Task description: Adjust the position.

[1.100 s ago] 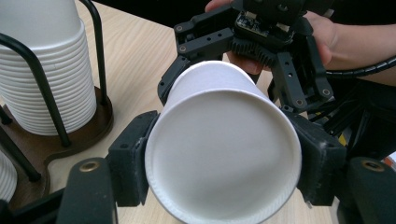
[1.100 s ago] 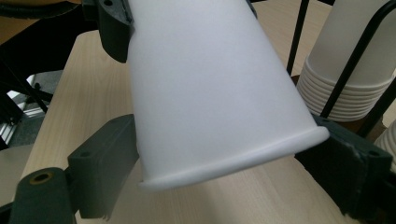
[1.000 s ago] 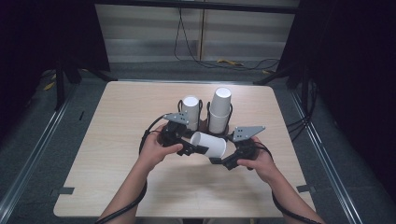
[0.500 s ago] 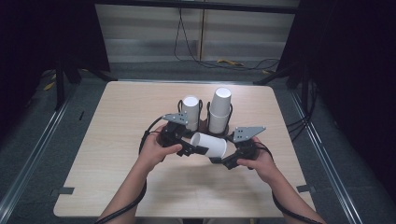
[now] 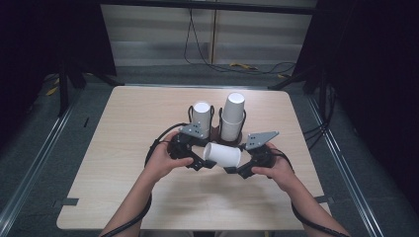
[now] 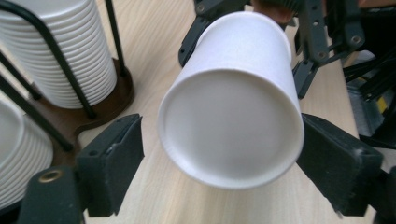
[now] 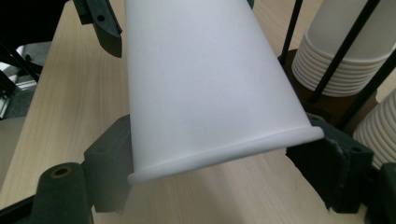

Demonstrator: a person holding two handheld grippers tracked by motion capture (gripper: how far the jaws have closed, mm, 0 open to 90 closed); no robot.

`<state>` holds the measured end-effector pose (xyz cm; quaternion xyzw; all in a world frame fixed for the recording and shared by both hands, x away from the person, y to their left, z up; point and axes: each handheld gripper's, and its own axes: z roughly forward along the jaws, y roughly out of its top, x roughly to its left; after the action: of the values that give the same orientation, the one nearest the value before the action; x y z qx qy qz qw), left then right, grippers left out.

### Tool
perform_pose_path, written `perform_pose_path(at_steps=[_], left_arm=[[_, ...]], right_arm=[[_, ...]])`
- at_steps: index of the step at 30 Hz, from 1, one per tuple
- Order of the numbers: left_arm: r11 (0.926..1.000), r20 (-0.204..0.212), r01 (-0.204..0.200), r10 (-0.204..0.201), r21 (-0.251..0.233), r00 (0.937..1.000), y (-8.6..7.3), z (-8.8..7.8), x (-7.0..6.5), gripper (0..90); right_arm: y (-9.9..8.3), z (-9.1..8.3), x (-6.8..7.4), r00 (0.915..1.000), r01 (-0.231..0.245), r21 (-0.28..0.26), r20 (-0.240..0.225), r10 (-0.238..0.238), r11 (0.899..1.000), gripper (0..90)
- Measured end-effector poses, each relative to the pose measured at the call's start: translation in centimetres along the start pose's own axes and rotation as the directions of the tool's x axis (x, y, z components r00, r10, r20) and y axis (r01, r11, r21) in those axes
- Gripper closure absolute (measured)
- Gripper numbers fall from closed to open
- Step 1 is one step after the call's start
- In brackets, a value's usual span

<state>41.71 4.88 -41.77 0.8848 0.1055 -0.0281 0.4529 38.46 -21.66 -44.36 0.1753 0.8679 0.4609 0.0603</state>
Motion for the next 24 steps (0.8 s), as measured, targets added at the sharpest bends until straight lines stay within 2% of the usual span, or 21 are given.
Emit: perform_pose_path(at_steps=[2,4,9,12,18,21,24], left_arm=[[1.0000,-0.013,-0.008,0.008,0.002,0.9999,-0.1,-0.1,0.0,16.1],[1.0000,-0.011,0.004,-0.004,0.001,0.9999,-0.3,-0.1,-0.1,15.8],[0.9996,-0.029,-0.007,0.008,0.028,0.9996,-0.5,0.0,-0.2,15.8],[0.9993,-0.031,-0.022,0.023,0.031,0.9992,-0.6,0.0,-0.2,15.8],[0.9985,-0.046,-0.025,0.028,0.048,0.9986,-1.1,0.0,-0.3,15.8],[0.9989,-0.043,-0.032,0.034,0.035,0.9985,-1.3,0.0,-0.4,15.8],[0.9981,-0.053,-0.031,0.034,0.053,0.9980,-1.4,0.0,-0.4,15.8]], right_arm=[[0.1,-0.1,0.0,1.0000,0.003,0.021,0.007,-0.003,1.000,19.7],[0.2,-0.1,0.0,0.9999,0.005,0.043,0.008,-0.006,0.999,19.7],[0.4,0.1,0.0,0.9996,0.025,0.101,0.008,-0.025,0.995,19.7],[0.6,0.1,0.0,0.9992,0.039,0.124,0.006,-0.040,0.992,19.7],[0.8,0.1,0.0,0.9983,0.057,0.166,0.004,-0.059,0.985,19.7],[0.9,0.0,0.0,0.9979,0.062,0.191,0.006,-0.064,0.980,19.7],[1.0,0.0,0.0,0.9974,0.068,0.210,0.010,-0.072,0.975,19.7]])
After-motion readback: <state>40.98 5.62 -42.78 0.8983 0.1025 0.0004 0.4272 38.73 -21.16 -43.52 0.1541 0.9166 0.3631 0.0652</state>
